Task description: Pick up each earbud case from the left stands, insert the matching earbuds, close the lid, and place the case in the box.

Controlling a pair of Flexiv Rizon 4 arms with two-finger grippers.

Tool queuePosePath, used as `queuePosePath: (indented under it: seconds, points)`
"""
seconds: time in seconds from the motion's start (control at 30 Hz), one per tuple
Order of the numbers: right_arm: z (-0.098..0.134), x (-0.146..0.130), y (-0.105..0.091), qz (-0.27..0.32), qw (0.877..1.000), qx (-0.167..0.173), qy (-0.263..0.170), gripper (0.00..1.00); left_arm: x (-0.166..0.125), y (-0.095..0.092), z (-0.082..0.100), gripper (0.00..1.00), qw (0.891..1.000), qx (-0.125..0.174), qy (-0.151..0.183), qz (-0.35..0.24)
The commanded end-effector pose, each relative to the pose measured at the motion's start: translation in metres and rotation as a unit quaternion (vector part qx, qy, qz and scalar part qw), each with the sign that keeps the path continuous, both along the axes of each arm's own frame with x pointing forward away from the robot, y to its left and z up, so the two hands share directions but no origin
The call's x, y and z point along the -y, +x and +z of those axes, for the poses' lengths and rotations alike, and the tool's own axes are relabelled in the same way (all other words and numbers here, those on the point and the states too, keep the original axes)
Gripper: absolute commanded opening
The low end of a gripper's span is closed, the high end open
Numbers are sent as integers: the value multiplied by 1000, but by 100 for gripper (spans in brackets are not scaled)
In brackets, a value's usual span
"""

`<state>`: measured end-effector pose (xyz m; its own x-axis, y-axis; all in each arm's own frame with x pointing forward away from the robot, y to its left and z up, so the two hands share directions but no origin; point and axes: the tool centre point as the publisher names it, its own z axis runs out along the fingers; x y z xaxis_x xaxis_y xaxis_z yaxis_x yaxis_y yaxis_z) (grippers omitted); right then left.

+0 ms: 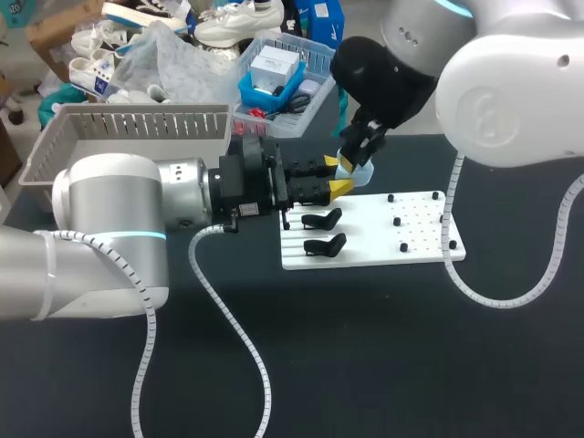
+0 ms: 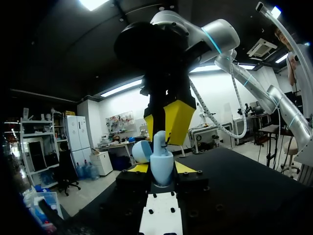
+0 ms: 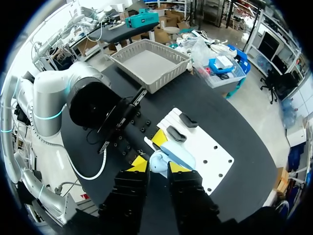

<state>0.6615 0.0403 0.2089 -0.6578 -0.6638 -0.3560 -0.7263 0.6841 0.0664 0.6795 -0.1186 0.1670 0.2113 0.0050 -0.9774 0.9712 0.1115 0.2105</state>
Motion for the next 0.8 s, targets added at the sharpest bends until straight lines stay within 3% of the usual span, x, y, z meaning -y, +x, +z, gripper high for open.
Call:
queuePosePath:
  seconds: [0.03, 0.57, 0.8]
  points:
    - [1, 0, 0, -2, 1000, 1, -3, 25, 1, 0, 0, 0, 1000, 0, 1, 1]
    - [14, 3, 2, -9, 1000, 14, -2, 24, 1, 0, 0, 0, 1000, 0, 1, 1]
    - [15, 3, 18, -24, 1000, 18, 11, 24, 1, 0, 0, 0, 1000, 0, 1, 1]
